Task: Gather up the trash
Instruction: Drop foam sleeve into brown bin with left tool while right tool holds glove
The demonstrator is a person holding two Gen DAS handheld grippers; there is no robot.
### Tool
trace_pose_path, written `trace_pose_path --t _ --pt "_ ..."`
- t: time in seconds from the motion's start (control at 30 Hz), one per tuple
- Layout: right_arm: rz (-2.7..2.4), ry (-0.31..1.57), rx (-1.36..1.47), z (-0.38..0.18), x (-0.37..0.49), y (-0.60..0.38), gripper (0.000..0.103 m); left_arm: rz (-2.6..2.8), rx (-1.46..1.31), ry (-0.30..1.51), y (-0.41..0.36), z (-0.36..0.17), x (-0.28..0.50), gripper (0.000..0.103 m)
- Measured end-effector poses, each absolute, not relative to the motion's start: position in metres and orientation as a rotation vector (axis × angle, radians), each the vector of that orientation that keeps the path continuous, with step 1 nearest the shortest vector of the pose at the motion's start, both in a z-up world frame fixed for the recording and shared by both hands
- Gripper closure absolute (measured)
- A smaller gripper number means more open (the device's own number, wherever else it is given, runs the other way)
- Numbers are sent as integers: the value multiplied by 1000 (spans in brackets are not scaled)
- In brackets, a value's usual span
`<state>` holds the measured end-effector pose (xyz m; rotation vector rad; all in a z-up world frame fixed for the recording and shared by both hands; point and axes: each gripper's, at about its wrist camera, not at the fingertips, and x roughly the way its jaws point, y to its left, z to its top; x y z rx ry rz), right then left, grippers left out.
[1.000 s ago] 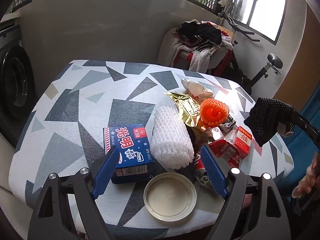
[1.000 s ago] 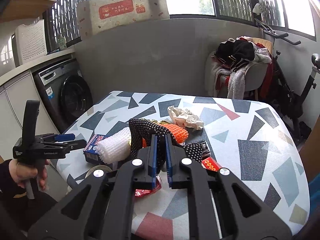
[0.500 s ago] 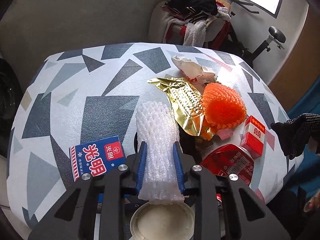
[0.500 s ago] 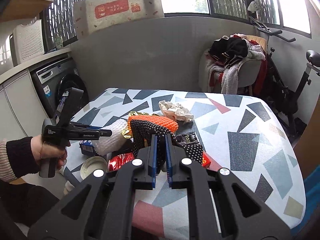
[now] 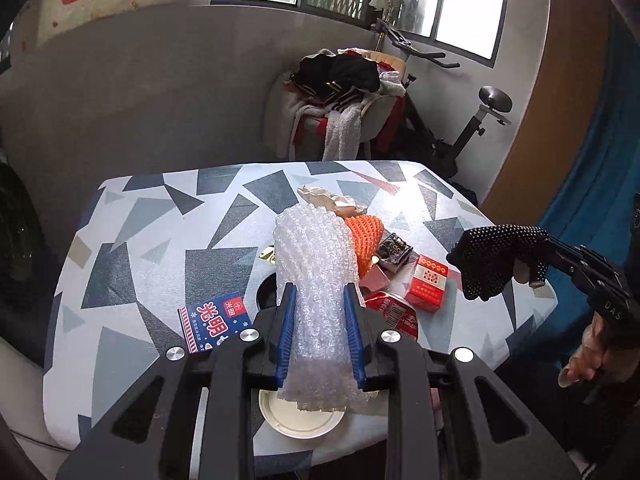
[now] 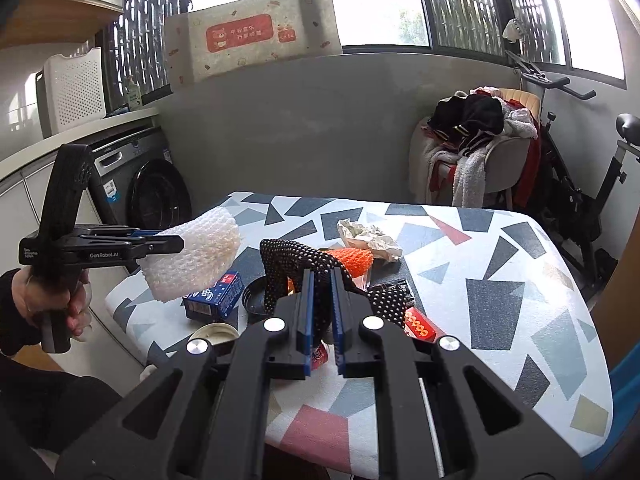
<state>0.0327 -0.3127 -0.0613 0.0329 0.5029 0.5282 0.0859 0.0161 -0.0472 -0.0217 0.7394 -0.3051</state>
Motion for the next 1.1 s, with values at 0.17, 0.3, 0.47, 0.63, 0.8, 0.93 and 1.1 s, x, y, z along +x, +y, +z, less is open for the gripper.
trace_pose_path --t 0.17,0.3,0.47,0.63,0.8,0.93,1.1 --pt "541 489 26 -55 17 -312 91 -346 -31 713 7 -54 36 80" --pt "548 482 24 -53 5 -310 91 -377 -15 690 0 -64 -2 79" --pt "557 493 31 -57 -7 -311 91 -427 8 704 -11 -87 -41 79" --pt "566 508 23 -61 -13 -308 91 -456 1 765 -23 -117 -64 78" --pt "574 516 14 -63 -15 -305 91 -462 -23 818 -32 -137 -72 75" --pt "577 525 13 -66 -17 -304 91 -452 -39 834 -32 -143 -71 59" --pt "588 549 6 -73 -21 -300 91 -415 -29 793 -26 -133 -70 25"
